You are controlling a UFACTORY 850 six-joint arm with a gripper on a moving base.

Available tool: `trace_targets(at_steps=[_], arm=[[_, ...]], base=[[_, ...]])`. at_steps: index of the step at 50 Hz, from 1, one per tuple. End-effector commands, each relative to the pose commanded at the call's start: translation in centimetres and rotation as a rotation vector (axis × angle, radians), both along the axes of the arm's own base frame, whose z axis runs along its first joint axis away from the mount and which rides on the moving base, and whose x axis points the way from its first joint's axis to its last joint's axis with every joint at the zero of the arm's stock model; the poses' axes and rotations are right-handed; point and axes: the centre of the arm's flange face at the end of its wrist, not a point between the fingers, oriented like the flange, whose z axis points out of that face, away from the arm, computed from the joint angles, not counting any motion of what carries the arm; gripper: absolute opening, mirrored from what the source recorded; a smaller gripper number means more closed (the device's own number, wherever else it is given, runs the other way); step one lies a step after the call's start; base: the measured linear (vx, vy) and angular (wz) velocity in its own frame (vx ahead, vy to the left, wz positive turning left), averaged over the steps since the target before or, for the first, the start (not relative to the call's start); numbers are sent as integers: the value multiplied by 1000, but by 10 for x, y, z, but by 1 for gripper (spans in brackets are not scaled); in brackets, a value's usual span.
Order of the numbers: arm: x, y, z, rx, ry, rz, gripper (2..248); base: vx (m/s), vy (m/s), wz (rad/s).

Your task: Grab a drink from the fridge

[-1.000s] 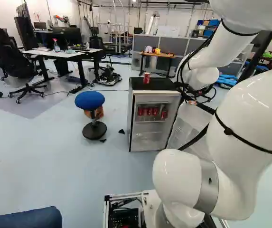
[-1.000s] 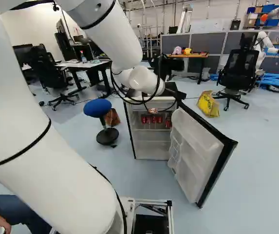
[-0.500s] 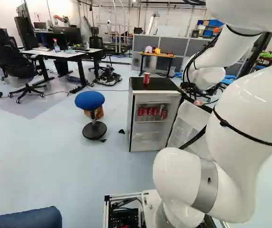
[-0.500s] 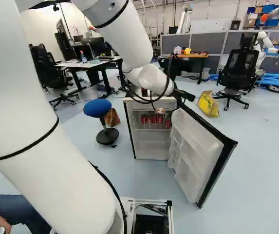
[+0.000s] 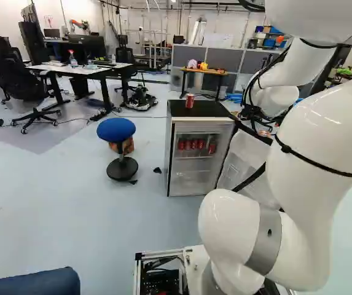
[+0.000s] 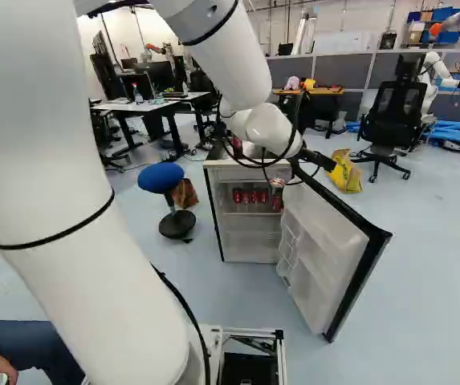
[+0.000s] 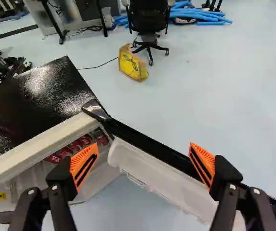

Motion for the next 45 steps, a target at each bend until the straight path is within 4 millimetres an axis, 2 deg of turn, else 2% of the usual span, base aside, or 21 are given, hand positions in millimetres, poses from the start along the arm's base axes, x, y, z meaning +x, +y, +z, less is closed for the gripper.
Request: trace_targets(at_steps=[45], arm=[[4,-75,-10,89,69,-127,247]], base=[[0,0,0]])
